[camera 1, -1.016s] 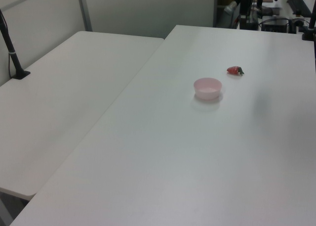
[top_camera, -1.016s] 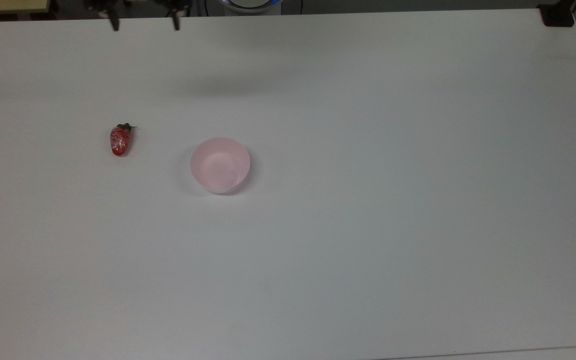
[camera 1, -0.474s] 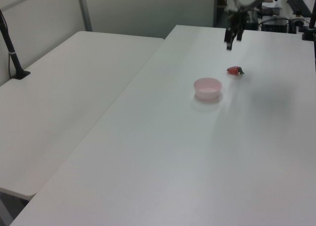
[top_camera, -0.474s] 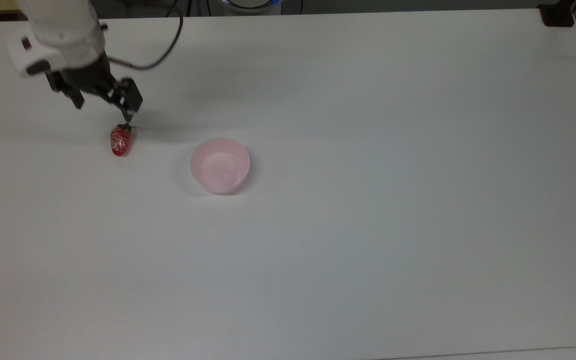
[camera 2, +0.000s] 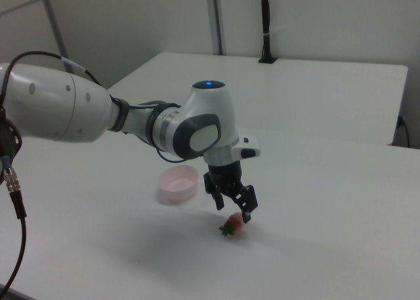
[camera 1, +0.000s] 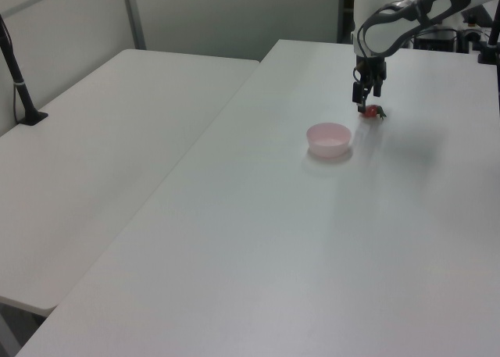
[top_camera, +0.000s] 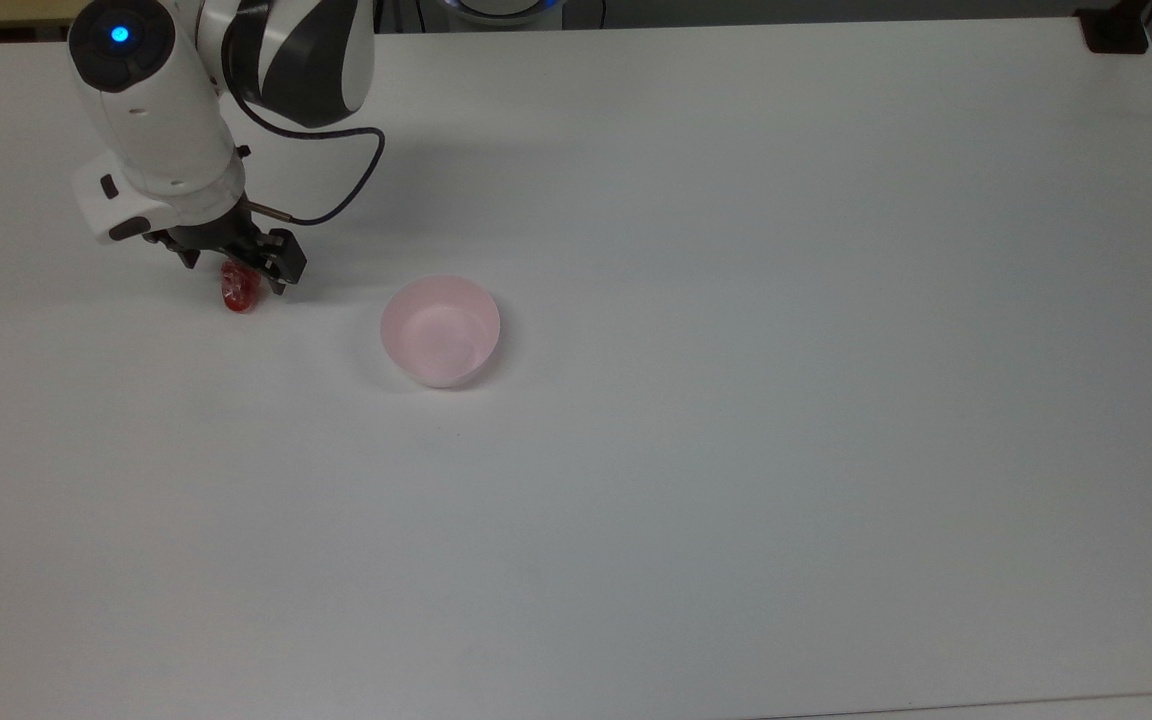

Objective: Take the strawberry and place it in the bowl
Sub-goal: 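Move the open gripper down over the red strawberry, then close the gripper around the red strawberry and lift it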

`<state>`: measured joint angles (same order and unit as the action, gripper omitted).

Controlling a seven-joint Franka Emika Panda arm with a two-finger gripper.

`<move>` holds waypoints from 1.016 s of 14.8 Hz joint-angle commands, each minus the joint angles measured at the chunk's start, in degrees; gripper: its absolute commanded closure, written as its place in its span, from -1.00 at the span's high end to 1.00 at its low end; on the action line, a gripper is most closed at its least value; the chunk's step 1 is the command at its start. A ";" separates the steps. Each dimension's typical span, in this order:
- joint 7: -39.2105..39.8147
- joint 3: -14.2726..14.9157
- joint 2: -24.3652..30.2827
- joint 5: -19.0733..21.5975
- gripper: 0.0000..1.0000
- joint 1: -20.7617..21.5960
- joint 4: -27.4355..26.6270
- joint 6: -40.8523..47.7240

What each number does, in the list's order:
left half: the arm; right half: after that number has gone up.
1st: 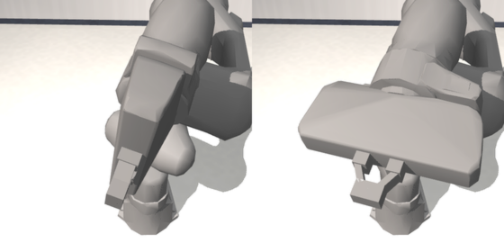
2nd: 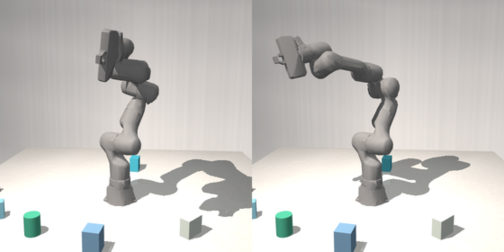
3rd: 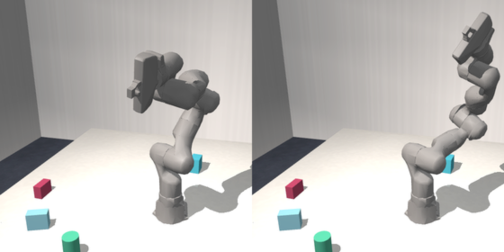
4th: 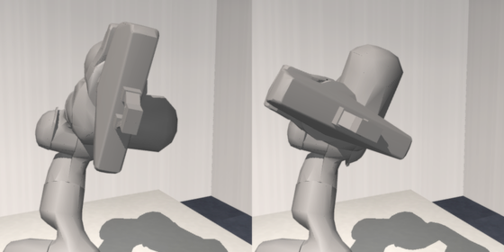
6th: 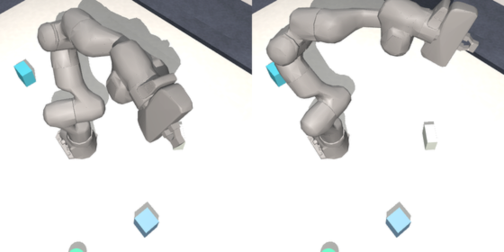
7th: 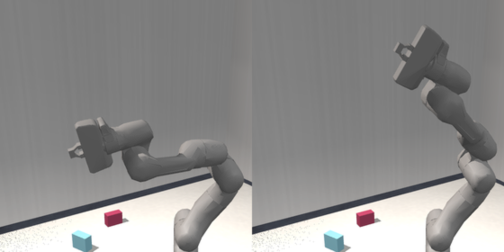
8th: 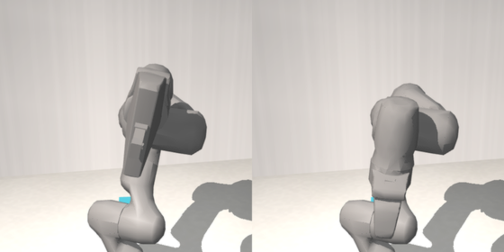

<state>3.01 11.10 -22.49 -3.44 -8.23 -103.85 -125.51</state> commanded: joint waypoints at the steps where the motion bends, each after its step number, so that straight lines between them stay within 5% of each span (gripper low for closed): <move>1: -1.69 0.15 1.22 -1.22 0.73 -0.03 -3.11 -2.01; 4: -4.59 0.15 -0.01 -1.22 0.56 0.06 -3.91 -4.99; 7: -5.29 0.15 -0.19 -1.22 0.15 0.14 -3.91 -5.71; 11: -8.89 -0.55 2.71 -1.22 0.09 1.02 -3.39 -2.91; 15: -9.95 -5.90 6.14 -1.13 0.03 1.37 -1.37 3.77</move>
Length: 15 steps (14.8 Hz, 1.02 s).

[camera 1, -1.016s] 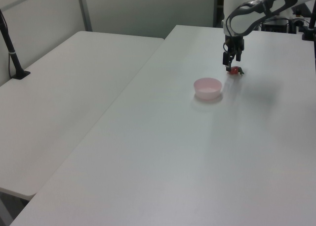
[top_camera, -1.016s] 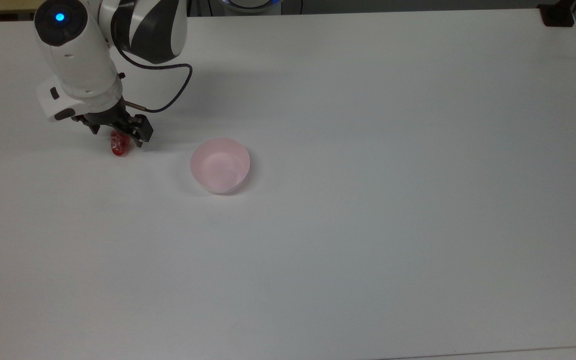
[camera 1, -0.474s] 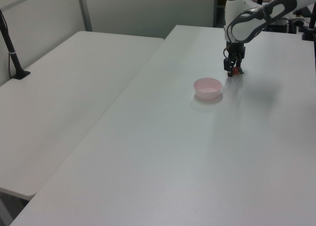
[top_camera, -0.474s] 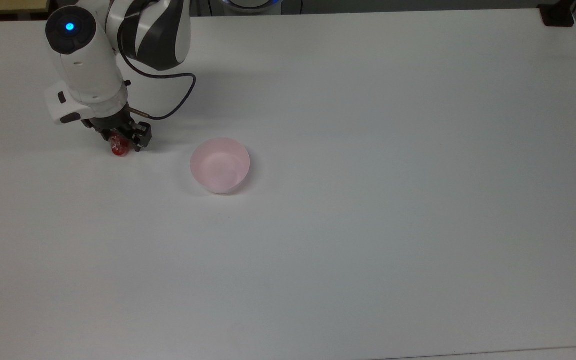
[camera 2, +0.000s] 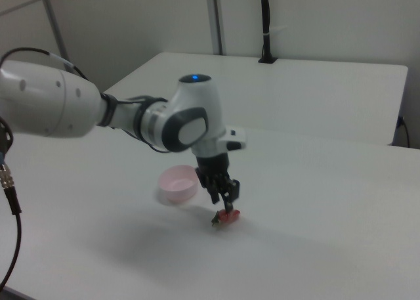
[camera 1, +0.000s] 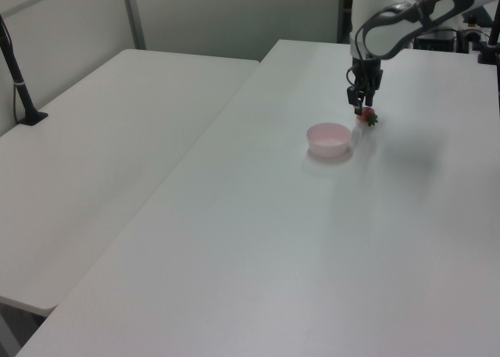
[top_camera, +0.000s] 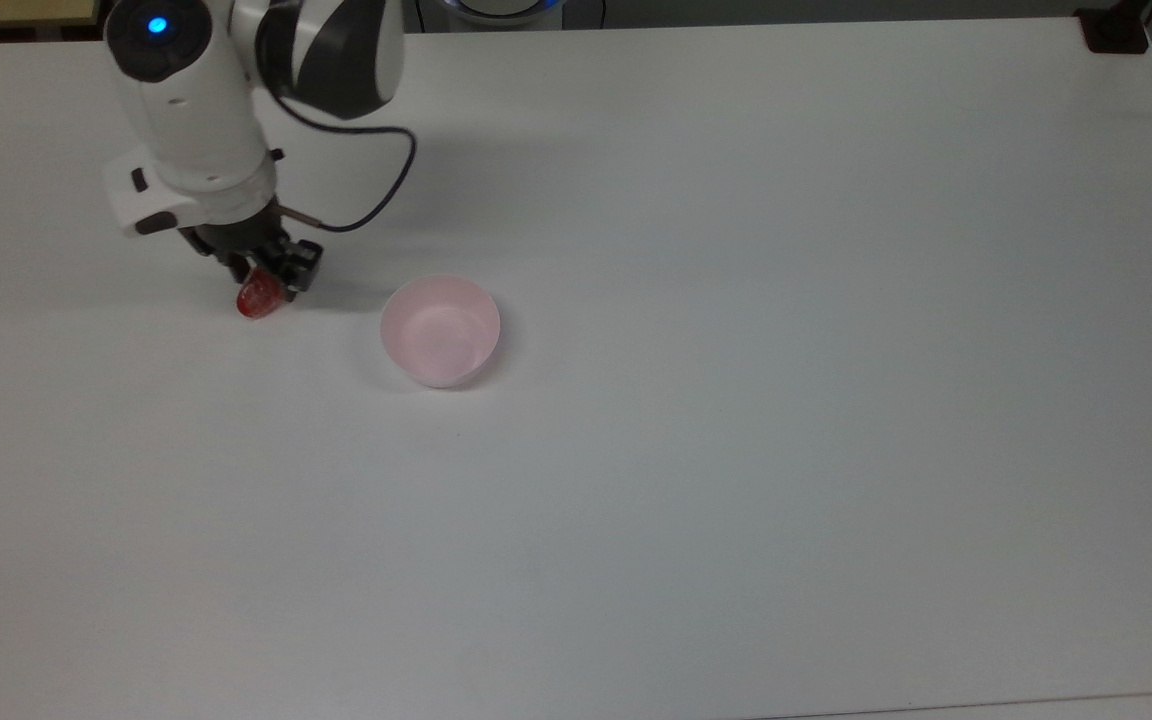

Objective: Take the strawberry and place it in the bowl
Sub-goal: 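Close the gripper around the red strawberry and lift it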

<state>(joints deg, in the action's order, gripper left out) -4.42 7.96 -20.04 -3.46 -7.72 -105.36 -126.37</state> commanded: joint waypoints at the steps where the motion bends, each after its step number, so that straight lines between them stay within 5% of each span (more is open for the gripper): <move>1: -4.44 -4.26 3.86 -1.11 0.00 0.95 1.02 5.77; 4: -6.92 -5.50 3.52 -1.46 -0.01 0.78 1.47 5.78; 11: -16.48 -2.43 0.09 -2.42 0.60 -4.67 -0.11 2.72; 15: -21.32 -2.16 -2.28 -3.73 0.57 -4.41 -2.22 -3.44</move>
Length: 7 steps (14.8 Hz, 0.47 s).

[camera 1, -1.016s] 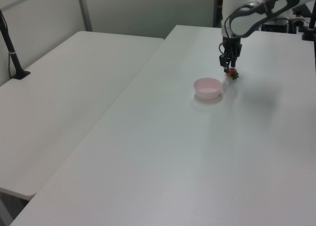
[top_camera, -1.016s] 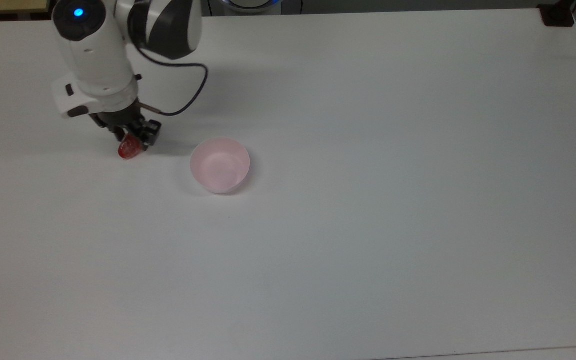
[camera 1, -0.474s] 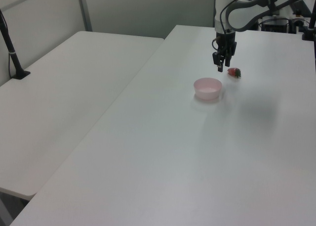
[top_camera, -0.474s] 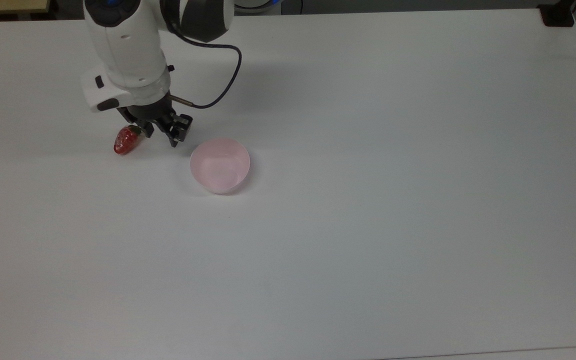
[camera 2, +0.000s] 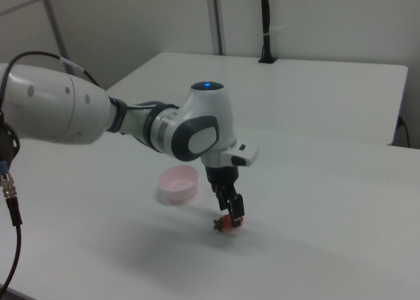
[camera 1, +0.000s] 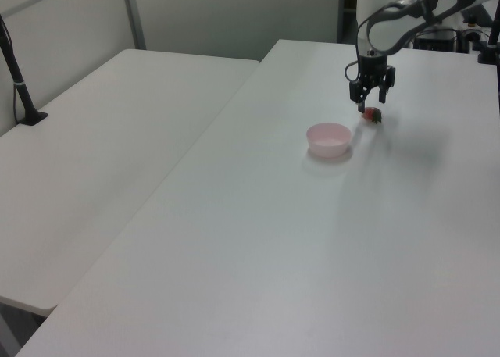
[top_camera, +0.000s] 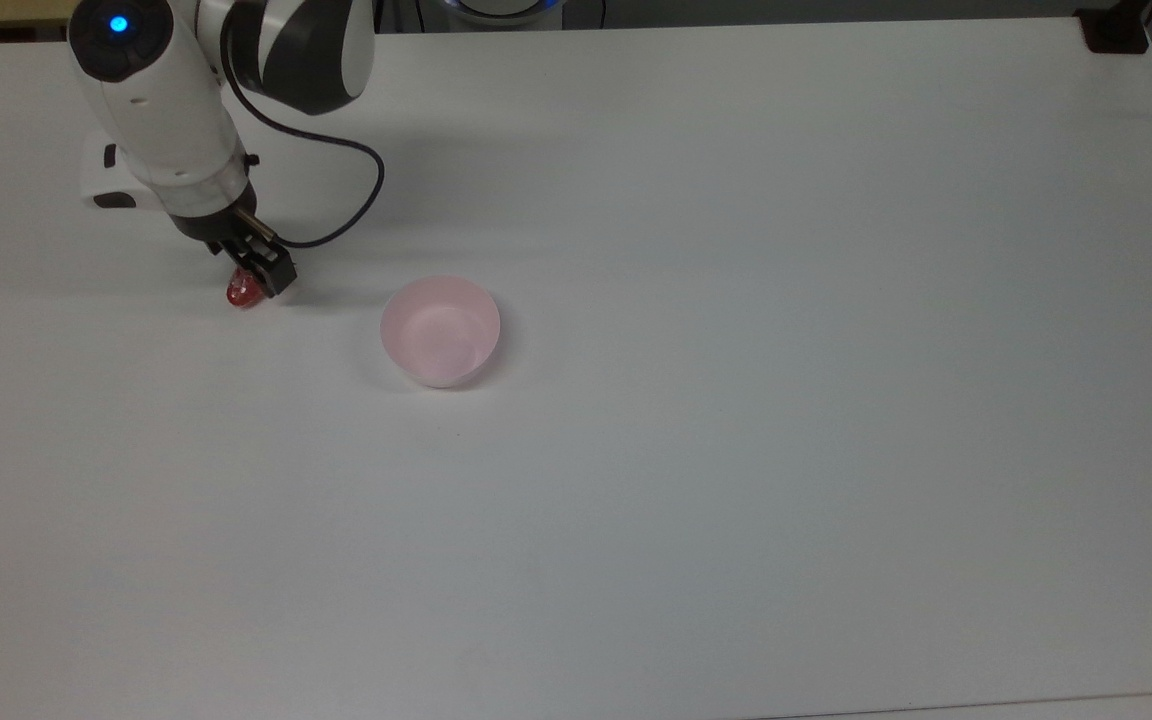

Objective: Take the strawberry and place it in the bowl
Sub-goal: 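Close the gripper around the red strawberry and lift it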

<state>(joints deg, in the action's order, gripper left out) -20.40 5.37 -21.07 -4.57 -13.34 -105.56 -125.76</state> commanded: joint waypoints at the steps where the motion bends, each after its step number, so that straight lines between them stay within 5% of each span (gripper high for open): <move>1: -6.49 0.43 -1.69 -4.03 0.54 1.22 -2.01 -4.23; 3: -7.55 0.43 -2.13 -4.75 0.21 1.30 -2.01 -4.32; 6: -7.73 0.25 -0.30 -4.49 -0.79 1.39 -1.58 -3.36; 7: -7.73 -0.01 0.41 -4.48 -0.92 1.48 -1.57 -3.26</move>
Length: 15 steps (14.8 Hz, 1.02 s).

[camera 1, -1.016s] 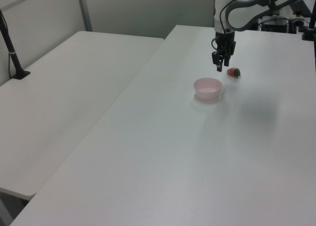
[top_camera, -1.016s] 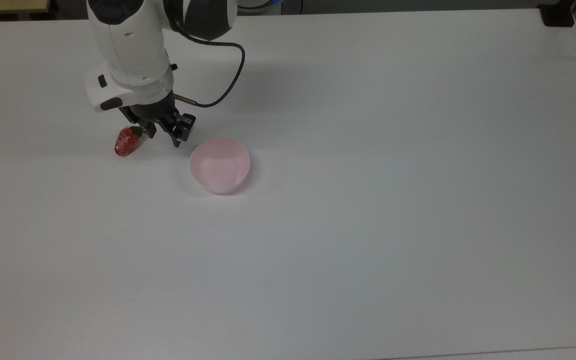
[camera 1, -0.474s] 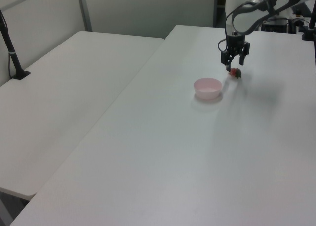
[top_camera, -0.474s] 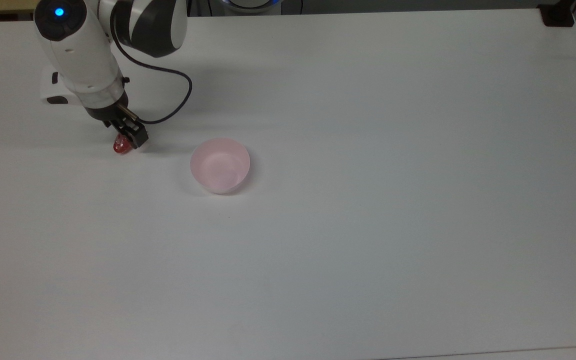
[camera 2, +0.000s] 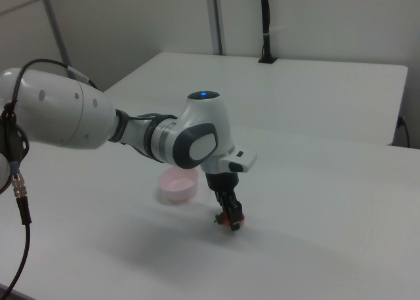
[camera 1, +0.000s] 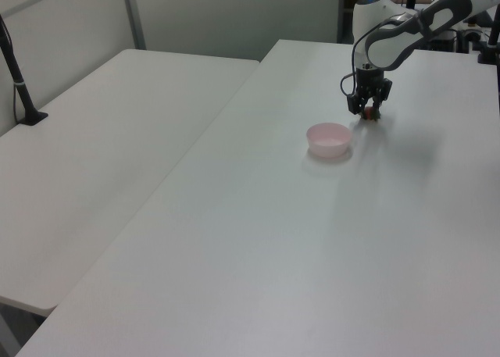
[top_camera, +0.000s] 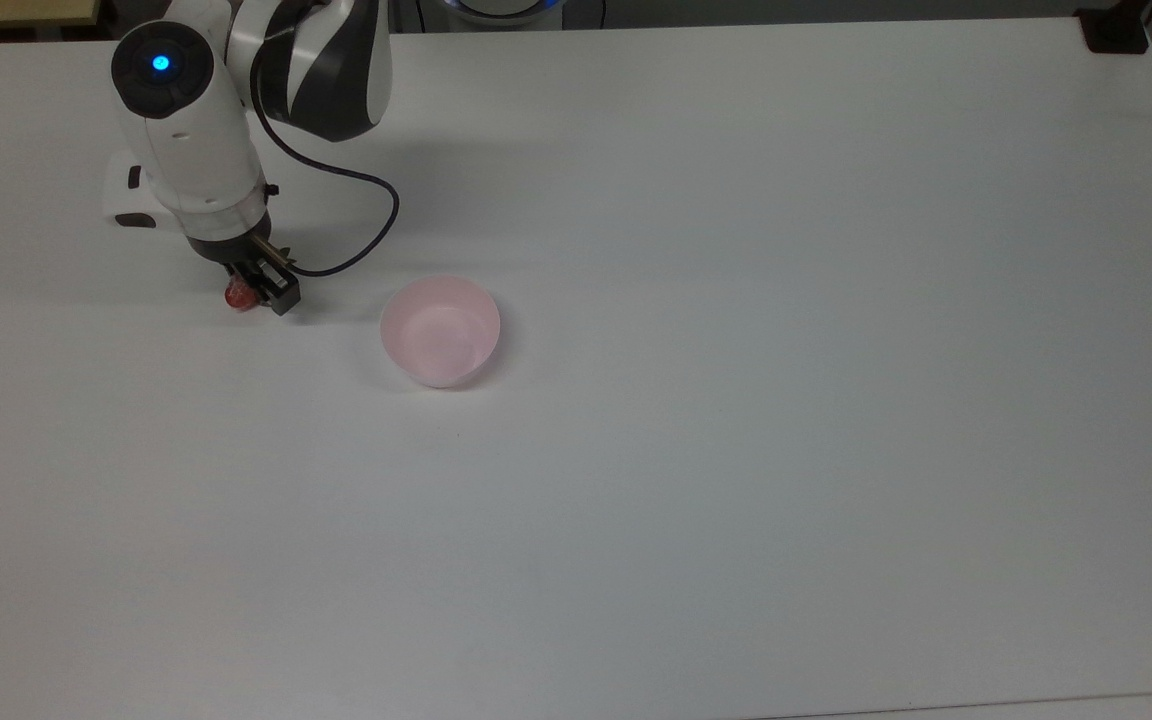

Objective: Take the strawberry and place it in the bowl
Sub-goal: 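Close the gripper around the red strawberry and lift it, then carry the strawberry over the pink bowl and lower it inside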

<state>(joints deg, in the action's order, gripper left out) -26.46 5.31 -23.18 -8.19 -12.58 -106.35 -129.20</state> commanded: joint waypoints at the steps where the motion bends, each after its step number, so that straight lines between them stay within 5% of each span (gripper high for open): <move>1: -1.66 -0.04 3.05 -0.78 -1.00 0.80 -0.70 0.53; 4: -1.66 -0.82 4.81 -0.25 -1.00 1.50 1.49 5.17; 9: -3.93 -10.40 5.26 -0.16 -1.00 4.03 4.66 9.85; 12: -9.47 -10.41 2.36 -0.25 -1.00 9.58 6.68 9.41; 15: -11.15 -10.41 0.69 -0.42 -0.91 10.12 7.12 9.32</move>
<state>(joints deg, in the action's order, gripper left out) -35.90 -5.62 -20.38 -8.17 -3.00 -100.82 -120.23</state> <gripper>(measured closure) 0.996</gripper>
